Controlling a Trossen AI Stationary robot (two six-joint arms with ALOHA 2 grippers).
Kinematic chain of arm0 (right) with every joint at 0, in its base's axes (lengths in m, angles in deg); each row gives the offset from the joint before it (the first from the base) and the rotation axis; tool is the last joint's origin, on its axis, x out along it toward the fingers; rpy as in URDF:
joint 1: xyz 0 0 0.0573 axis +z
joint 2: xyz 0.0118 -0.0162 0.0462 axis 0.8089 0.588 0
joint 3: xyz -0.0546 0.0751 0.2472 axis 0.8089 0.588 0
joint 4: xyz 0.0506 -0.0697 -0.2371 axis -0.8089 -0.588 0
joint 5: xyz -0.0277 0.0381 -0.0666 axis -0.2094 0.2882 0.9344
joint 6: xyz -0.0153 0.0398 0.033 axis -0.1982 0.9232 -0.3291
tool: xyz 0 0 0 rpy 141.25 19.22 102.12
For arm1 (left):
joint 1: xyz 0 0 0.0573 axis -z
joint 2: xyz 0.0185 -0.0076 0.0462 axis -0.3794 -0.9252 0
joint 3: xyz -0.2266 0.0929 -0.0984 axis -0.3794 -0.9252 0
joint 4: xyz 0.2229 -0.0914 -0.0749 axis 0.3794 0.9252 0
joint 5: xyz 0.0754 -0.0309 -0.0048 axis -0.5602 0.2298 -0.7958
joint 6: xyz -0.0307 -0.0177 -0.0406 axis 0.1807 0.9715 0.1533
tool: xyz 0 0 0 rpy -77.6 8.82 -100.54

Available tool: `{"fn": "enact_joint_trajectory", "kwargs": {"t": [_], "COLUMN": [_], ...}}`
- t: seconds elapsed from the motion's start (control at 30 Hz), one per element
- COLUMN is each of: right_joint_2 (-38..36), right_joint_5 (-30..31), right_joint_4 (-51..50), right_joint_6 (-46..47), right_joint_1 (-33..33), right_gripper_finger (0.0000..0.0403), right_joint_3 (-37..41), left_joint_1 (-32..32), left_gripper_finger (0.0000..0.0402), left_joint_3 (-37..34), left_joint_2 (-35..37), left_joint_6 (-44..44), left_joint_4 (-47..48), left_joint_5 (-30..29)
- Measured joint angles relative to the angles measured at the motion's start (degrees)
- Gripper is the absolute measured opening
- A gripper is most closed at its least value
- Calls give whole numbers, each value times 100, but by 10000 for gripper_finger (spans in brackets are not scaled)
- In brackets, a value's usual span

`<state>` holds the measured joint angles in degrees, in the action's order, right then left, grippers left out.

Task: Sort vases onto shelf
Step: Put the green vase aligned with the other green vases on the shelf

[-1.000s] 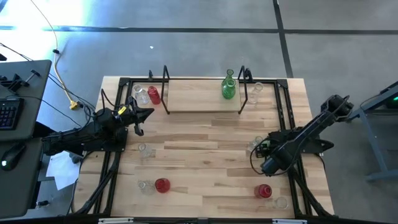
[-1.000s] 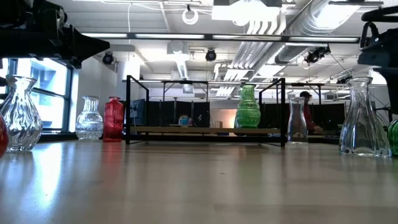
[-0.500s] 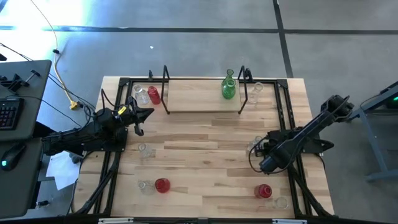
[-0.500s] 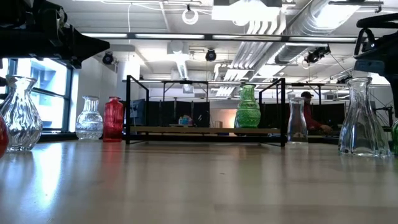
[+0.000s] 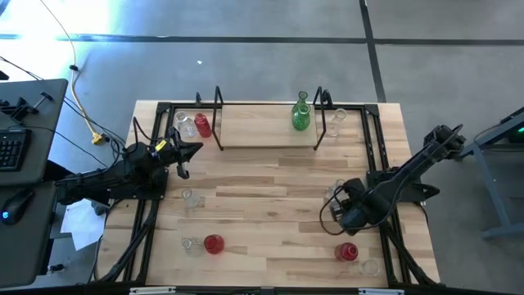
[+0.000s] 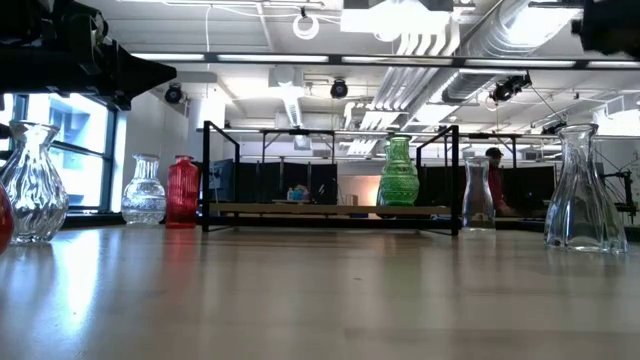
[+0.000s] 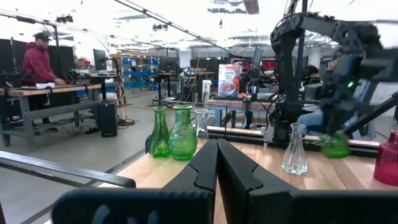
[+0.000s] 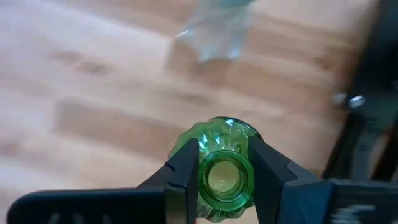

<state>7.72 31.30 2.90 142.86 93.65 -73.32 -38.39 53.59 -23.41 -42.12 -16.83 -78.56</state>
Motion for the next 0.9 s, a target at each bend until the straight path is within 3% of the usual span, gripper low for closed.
{"fn": "enact_joint_trajectory", "kwargs": {"t": [0.13,0.23,0.37,0.5,0.6,0.9], "right_joint_2": [0,39,239,545,752,1218], "right_joint_5": [243,986,2074,2526,2530,1438], "right_joint_4": [-104,-95,-132,-98,162,1480], "right_joint_6": [-289,-779,-2024,-3709,-5081,-8623], "right_joint_1": [95,30,-405,-1320,-2210,-4736], "right_gripper_finger": [79,79,79,80,80,80], "right_joint_3": [-722,-1238,-1879,-2405,-2613,-2649], "left_joint_1": [1,0,2,0,0,2], "left_gripper_finger": [3,3,3,3,3,3], "left_joint_3": [0,1,2,0,1,0], "left_joint_2": [2,0,0,0,1,0], "left_joint_6": [-26,-27,-58,-128,-150,-238], "left_joint_4": [2,2,0,0,-23,-51], "left_joint_5": [0,0,-2,-51,-55,-70]}}
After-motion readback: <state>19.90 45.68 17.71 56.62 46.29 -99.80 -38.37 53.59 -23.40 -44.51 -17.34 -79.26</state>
